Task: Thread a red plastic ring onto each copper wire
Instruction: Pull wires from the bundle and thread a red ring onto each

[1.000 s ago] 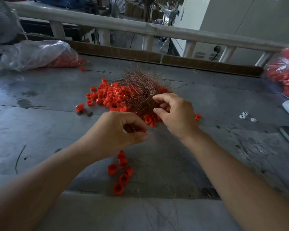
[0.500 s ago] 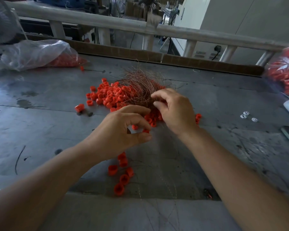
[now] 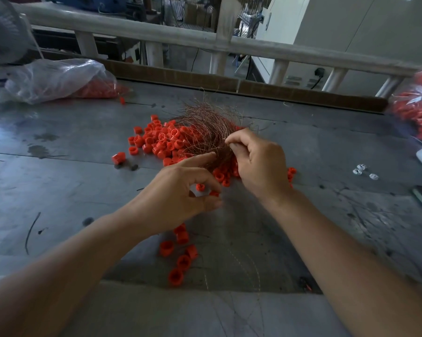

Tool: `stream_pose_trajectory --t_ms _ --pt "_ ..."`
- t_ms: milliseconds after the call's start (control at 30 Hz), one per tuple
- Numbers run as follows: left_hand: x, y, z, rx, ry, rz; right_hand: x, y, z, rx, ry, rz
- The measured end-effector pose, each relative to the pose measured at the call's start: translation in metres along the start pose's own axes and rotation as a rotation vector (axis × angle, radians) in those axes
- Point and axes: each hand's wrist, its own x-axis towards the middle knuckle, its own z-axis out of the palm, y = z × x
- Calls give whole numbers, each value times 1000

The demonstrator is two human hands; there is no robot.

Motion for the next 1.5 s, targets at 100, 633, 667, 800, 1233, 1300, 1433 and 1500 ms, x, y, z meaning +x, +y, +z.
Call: stream_pose_trajectory --t_ms 100,633,667,800,1233,1300,1433,1500 --pt "1 0 -1 4 -12 -20 1 -7 -4 178 29 35" --pt "-6 4 -11 -573 247 36 15 -25 -70 364 -48 53" --pt "-6 4 -12 -703 236 40 13 -29 -68 365 -82 57" --pt "-7 5 -12 -959 139 18 3 -46 -60 337 -180 38" --pt "-10 11 -13 -1074 157 -44 -26 -48 -45 344 -163 59" --pt "-10 12 -13 -1059 150 -45 -26 -48 -45 331 -158 39" --pt "-11 12 -14 -1052 138 -50 -27 -48 -44 316 -164 15" --pt "-12 11 -15 -1054 131 -43 -28 -48 -46 342 -179 20"
